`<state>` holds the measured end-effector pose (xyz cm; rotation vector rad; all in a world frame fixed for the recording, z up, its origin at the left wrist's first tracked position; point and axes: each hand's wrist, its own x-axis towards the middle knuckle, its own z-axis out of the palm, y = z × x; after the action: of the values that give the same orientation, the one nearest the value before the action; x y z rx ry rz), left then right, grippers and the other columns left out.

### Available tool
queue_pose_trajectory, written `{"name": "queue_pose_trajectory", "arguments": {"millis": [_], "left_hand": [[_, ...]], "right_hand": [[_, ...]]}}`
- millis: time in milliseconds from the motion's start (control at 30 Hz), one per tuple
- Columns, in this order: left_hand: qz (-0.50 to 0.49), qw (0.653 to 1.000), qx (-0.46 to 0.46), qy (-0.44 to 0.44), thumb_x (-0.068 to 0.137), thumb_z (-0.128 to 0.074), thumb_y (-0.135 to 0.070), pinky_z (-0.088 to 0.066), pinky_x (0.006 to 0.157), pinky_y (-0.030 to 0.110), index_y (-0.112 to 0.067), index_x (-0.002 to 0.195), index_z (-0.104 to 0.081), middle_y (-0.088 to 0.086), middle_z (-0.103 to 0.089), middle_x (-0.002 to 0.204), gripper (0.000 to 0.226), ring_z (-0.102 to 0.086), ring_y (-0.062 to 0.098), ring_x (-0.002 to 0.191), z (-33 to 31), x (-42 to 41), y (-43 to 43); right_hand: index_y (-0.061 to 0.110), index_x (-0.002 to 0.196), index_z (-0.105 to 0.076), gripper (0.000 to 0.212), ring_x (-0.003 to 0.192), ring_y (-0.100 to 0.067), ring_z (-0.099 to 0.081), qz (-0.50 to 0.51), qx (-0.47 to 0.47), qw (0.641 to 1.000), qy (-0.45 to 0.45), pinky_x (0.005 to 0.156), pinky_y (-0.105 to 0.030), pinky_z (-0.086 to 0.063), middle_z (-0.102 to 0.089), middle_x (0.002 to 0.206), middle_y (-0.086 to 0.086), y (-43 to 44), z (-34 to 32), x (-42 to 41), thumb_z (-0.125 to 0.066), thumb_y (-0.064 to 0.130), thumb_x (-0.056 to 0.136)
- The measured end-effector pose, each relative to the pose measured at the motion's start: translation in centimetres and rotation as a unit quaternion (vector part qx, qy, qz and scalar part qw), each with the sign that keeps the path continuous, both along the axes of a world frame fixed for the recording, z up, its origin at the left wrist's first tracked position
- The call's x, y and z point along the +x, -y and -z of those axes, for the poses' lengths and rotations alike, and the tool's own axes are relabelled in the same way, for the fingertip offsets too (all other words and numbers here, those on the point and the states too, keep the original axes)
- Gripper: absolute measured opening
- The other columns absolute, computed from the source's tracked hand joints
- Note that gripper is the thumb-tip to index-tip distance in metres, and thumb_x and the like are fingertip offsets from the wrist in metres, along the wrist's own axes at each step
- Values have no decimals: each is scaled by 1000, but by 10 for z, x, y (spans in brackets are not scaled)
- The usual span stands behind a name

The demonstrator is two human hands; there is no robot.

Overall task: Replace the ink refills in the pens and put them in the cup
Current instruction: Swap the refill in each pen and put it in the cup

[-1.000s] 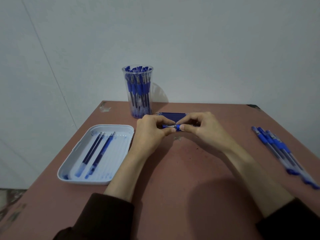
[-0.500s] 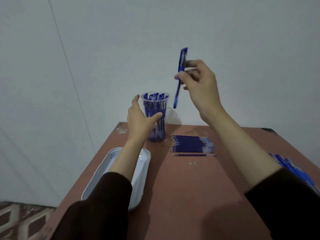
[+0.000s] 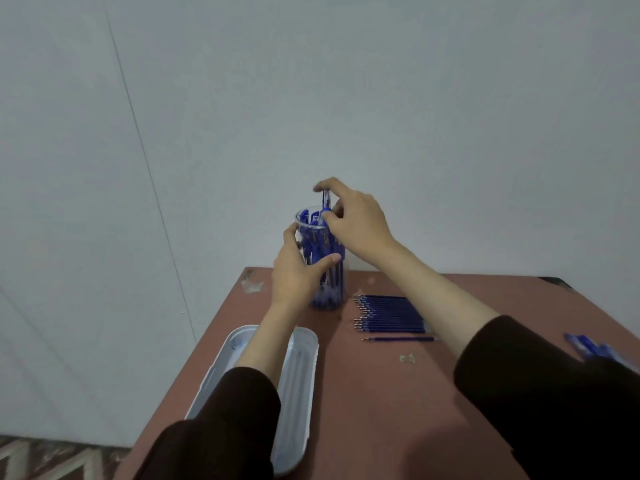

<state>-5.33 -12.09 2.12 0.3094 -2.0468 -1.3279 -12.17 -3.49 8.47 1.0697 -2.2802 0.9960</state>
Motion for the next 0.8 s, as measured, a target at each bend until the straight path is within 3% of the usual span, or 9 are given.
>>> {"name": "queue_pose_trajectory", "arguments": {"millis": [100, 300, 500, 633, 700, 800], "left_hand": [[1, 1000, -1, -4, 76, -78, -22, -50, 92, 34, -15, 142, -31, 8, -58, 128, 81, -59, 20, 112, 0, -1, 0], [-3, 1000, -3, 0, 76, -78, -22, -49, 92, 32, -14, 141, -32, 8, -57, 128, 80, -59, 21, 111, -1, 0, -1], [-6, 1000, 4, 9, 76, -79, -22, -49, 89, 30, -15, 141, -32, 6, -58, 126, 81, -59, 19, 109, -1, 0, -1], [-11, 999, 14, 33, 78, -77, -21, -44, 86, 25, -18, 143, -30, -2, -56, 118, 79, -56, 12, 101, -2, 0, -5], [-19, 999, 12, 47, 79, -75, -22, -43, 95, 30, -18, 146, -25, -1, -52, 130, 84, -54, 18, 115, -3, 1, -9], [-72, 997, 1, 35, 81, -72, -20, -28, 112, 39, -13, 151, -14, 15, -29, 151, 91, -30, 30, 138, -8, 11, -28]], "right_hand": [[27, 123, -59, 33, 77, -15, -49, 0, 21, 1000, -14, 92, -41, -43, -59, 70, 5, -1, 1, -3, -51, 16, 92], [26, 123, -60, 29, 103, -15, -51, -12, 44, 998, -30, 96, -37, -35, -66, 109, 6, -6, 2, -2, -48, 30, 96], [24, 111, -66, 24, 93, -9, -51, -30, 23, 999, -7, 97, -40, -39, -68, 100, 9, -14, -3, 1, -48, 26, 96], [24, 119, -64, 28, 104, -10, -50, -31, 43, 999, -8, 100, -35, -34, -68, 111, 9, -24, -1, 6, -46, 27, 98], [25, 124, -61, 30, 111, -13, -49, -31, 35, 999, -9, 101, -34, -33, -66, 117, 8, -34, 1, 11, -46, 27, 98], [25, 121, -62, 28, 109, -12, -50, -26, 21, 999, 0, 96, -32, -36, -65, 111, 9, -59, 8, 17, -48, 27, 97]]}}
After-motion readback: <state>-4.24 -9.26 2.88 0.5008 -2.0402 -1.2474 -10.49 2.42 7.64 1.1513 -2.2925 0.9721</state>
